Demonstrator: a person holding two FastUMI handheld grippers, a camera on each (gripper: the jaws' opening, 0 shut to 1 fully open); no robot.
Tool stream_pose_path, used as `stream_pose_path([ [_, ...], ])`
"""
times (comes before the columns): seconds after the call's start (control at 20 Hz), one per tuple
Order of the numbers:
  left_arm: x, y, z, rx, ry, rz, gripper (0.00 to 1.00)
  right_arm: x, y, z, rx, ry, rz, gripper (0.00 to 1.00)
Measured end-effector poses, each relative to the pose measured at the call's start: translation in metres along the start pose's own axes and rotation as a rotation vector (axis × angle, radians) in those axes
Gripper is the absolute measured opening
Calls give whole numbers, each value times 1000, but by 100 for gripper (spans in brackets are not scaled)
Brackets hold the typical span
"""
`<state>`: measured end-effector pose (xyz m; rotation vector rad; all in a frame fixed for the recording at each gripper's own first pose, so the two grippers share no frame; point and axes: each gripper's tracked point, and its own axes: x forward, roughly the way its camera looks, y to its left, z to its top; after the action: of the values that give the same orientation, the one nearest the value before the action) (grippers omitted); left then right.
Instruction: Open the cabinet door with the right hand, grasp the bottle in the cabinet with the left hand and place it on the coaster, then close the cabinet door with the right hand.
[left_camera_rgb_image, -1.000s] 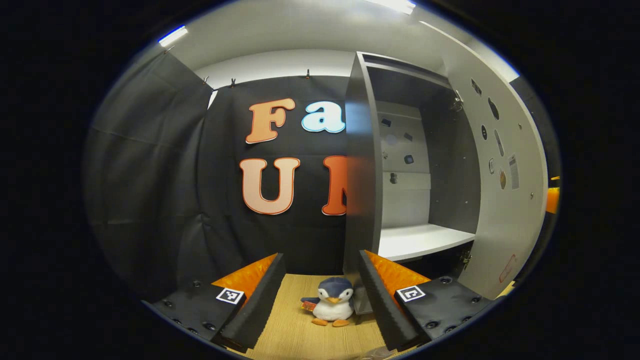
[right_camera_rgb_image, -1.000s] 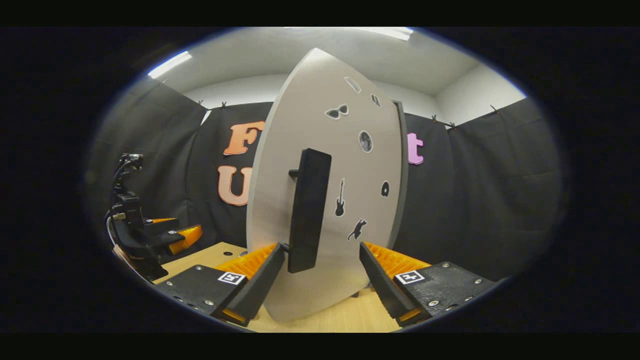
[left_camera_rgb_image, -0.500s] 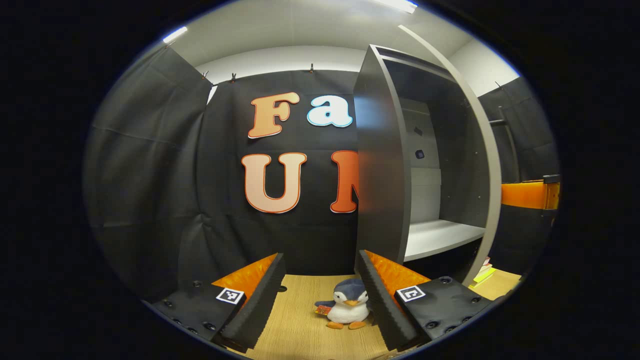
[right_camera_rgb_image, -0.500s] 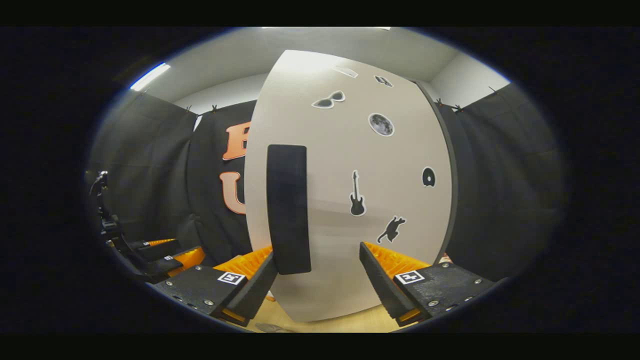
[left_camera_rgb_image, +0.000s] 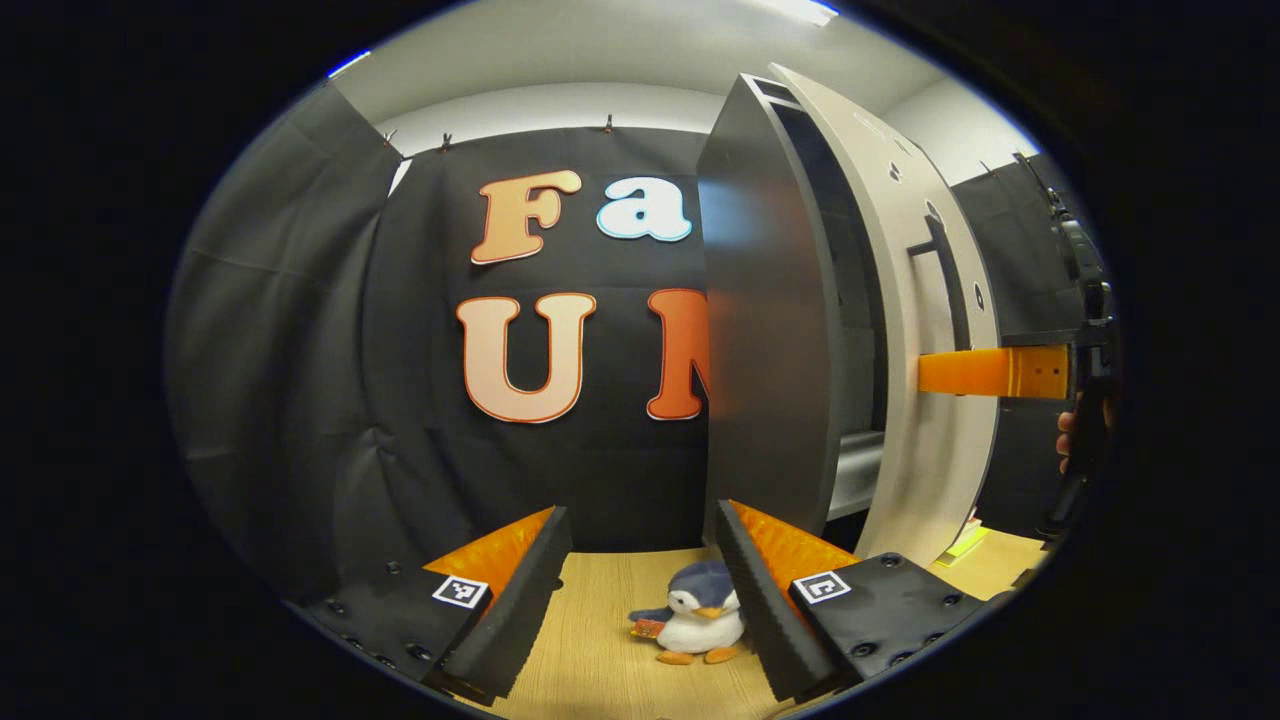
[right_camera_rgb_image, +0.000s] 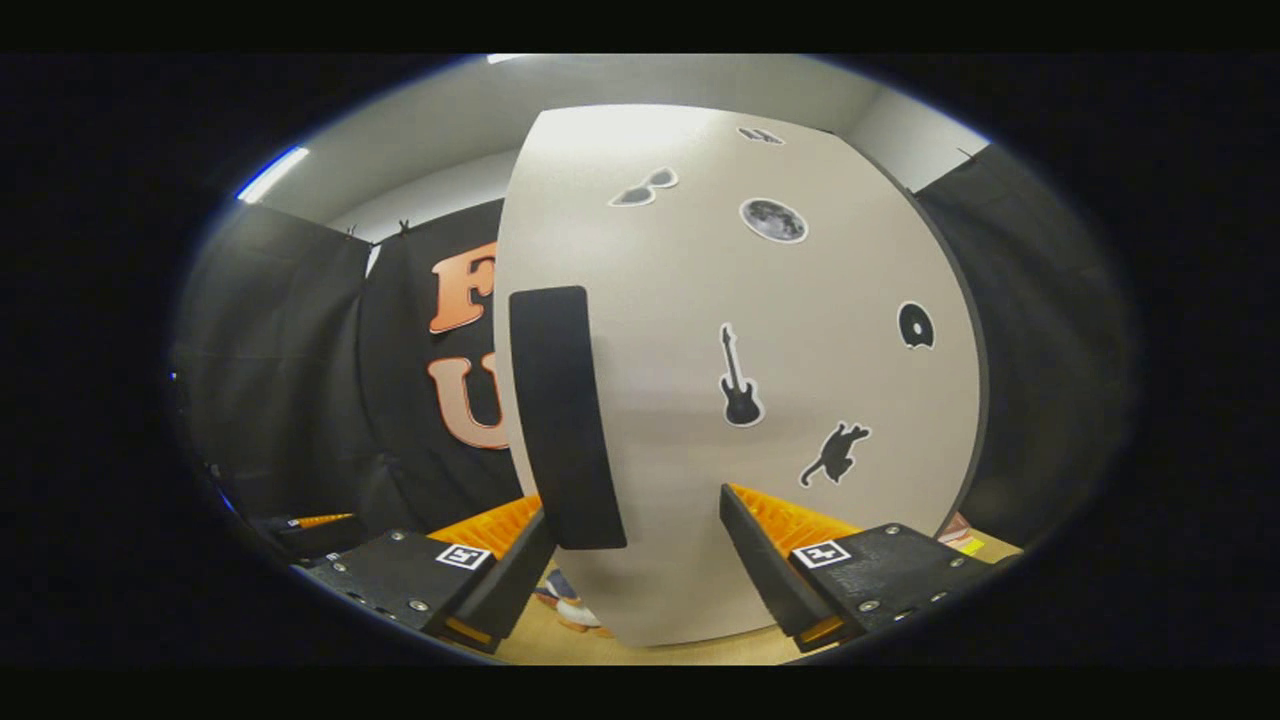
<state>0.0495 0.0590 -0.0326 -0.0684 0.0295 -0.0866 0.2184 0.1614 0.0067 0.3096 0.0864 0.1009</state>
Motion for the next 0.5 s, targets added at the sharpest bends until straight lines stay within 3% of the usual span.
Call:
stream_pose_path([
  [0.5, 3, 13, 5, -33, -13, 34, 95, 10, -2, -2, -19, -4, -36, 95],
])
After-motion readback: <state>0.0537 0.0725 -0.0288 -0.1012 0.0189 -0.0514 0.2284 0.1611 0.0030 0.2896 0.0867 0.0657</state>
